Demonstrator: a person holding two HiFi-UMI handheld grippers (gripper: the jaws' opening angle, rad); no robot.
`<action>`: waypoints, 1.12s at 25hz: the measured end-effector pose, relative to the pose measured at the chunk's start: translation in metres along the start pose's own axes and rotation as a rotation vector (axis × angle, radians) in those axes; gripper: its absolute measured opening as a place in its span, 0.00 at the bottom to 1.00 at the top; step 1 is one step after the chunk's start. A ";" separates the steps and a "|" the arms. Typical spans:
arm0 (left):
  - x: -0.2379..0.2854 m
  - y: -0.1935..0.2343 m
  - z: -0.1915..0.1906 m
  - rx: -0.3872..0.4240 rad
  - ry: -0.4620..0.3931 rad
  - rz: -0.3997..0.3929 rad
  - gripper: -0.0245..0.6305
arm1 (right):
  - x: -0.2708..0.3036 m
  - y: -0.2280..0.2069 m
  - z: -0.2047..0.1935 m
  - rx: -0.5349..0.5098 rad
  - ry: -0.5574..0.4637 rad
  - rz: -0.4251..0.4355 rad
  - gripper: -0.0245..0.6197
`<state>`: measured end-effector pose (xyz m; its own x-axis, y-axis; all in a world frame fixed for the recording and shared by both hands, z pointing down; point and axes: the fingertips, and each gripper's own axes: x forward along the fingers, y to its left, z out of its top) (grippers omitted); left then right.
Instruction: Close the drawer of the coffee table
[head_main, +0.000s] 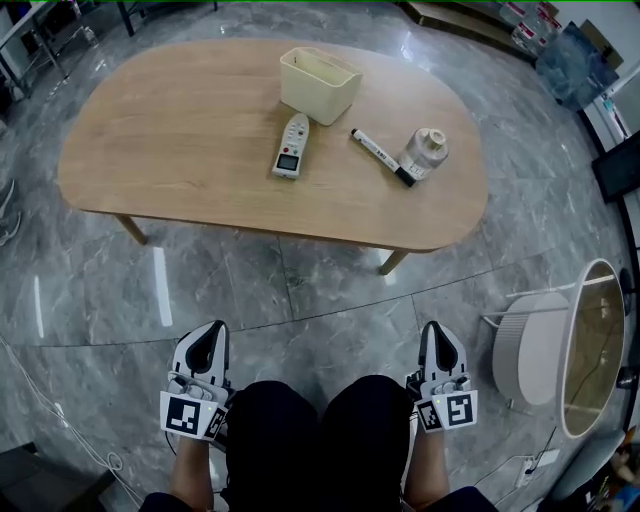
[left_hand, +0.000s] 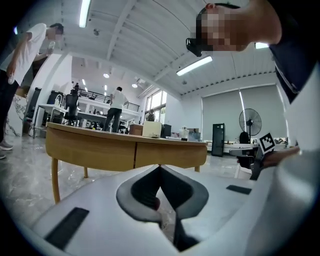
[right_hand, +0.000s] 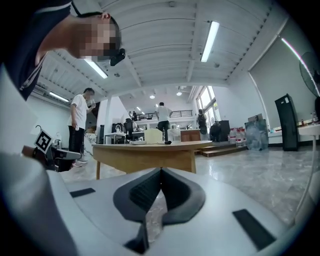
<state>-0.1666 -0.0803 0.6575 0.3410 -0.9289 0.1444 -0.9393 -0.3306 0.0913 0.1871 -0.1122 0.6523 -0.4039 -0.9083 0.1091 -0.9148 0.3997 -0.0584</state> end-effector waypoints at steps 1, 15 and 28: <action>-0.001 -0.001 0.001 0.009 -0.001 -0.007 0.07 | 0.000 0.002 0.000 -0.005 0.002 0.004 0.08; -0.006 0.006 -0.001 0.026 0.034 0.018 0.07 | -0.002 0.011 0.001 -0.061 0.026 0.014 0.08; -0.009 0.008 -0.013 0.039 0.062 -0.001 0.07 | -0.002 0.010 -0.006 -0.027 0.056 0.050 0.08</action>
<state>-0.1770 -0.0727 0.6695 0.3425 -0.9168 0.2055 -0.9393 -0.3389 0.0536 0.1782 -0.1058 0.6572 -0.4484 -0.8789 0.1624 -0.8930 0.4484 -0.0389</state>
